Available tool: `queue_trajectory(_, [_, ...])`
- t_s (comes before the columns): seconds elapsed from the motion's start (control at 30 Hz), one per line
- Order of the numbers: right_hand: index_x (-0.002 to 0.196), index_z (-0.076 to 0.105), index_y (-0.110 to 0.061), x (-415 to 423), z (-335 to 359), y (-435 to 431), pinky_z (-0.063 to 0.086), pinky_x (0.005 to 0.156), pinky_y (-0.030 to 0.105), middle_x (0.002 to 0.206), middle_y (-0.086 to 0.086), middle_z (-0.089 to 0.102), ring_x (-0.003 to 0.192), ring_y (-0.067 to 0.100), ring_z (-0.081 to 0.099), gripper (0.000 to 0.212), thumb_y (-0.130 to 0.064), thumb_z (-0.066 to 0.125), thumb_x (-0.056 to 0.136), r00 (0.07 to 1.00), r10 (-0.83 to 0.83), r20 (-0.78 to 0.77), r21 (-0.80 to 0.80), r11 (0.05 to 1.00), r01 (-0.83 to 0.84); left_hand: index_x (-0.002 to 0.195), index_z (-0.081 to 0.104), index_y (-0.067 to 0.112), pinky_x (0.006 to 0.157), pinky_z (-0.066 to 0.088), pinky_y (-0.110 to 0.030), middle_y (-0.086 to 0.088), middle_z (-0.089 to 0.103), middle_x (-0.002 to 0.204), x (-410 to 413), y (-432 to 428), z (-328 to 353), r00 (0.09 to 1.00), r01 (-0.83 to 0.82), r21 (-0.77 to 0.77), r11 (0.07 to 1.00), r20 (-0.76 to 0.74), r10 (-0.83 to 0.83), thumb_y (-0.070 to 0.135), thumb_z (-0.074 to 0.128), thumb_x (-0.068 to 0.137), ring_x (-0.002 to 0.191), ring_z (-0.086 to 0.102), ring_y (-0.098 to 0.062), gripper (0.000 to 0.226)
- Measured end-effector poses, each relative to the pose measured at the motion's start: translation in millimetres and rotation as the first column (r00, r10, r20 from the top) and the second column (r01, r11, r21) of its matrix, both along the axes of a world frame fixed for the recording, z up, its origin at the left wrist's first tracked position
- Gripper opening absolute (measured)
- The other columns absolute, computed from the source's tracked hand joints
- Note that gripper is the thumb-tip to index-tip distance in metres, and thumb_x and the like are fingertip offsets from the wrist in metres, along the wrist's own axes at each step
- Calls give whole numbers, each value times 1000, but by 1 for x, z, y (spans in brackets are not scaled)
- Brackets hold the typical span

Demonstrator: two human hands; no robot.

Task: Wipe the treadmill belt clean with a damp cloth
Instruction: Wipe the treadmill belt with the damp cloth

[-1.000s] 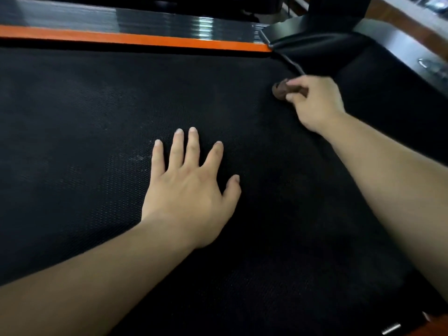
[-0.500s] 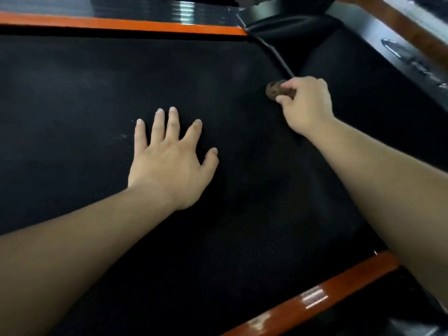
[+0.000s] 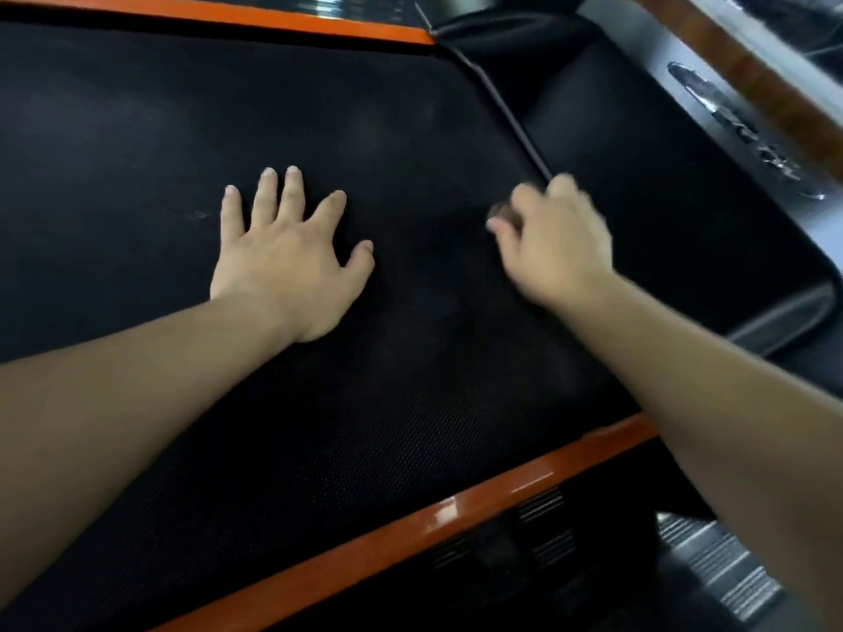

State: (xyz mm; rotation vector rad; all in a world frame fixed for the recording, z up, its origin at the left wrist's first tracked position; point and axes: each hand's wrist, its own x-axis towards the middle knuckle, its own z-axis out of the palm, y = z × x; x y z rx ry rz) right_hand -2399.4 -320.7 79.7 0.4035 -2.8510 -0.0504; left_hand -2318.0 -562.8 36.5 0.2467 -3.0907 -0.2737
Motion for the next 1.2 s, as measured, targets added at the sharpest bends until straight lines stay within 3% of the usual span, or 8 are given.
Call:
queue_trajectory(0.17, [95,53,-19,70,6,16,36,58,32,97,7,46,76,33,55,33,-52,52,93,956,266,125,1,963,-269,159,18,30,124,-5,-56,-15,3,169,1,-1,1,1000,-4,-2,1000,3,4,68,17,96,156,-6,-30,74])
queue_trajectory(0.3, [109,52,-18,34,13,41,36,63,35,107,10,45,85,38,59,37,-53,49,97,995,-64,73,48,997,60,158,21,28,123,-6,-57,-15,4,169,1,-1,2,1000,7,22,1000,-2,-7,67,20,97,156,-6,-31,73])
queue_trajectory(0.5, [90,57,-21,91,3,34,43,57,31,94,0,45,73,18,51,34,-55,60,88,975,172,144,-145,978,-151,158,23,28,123,-4,-58,-16,6,168,2,-1,2,1000,1,16,1000,-9,-1,67,20,96,156,-4,-33,73])
queue_trajectory(0.67, [97,62,-22,43,4,21,49,73,37,108,8,49,92,33,60,31,-52,64,89,973,-183,141,-279,935,217,154,36,27,124,-4,-56,-14,16,167,5,-2,6,998,24,109,994,-52,-18,58,32,99,156,1,-31,63])
queue_trajectory(0.87, [91,64,-25,136,8,-4,46,62,32,93,-3,46,78,18,55,30,-53,67,82,907,316,279,-311,923,-225,155,33,30,125,-1,-53,-10,15,168,49,-1,13,982,186,142,972,-10,-186,54,34,99,156,2,-29,62])
queue_trajectory(0.97, [91,60,-26,85,21,31,44,69,33,95,0,45,89,30,60,26,-51,67,87,953,102,286,-110,991,-73,159,22,34,126,0,-50,-6,8,170,79,-13,12,955,296,70,953,17,-298,66,15,95,157,-2,-24,72])
queue_trajectory(1.07, [94,52,-26,69,20,51,41,72,37,102,6,45,98,37,58,25,-49,61,92,958,-183,222,-106,972,210,160,21,35,127,0,-47,-4,6,170,86,-20,8,945,326,55,944,6,-327,68,9,92,157,-4,-19,76])
queue_trajectory(1.2, [87,51,-25,120,11,40,43,64,33,94,-1,46,76,22,54,29,-50,65,88,957,17,291,-180,983,38,160,23,34,127,-1,-47,-4,7,170,86,-18,3,945,326,51,944,-15,-326,68,11,93,156,-6,-18,75])
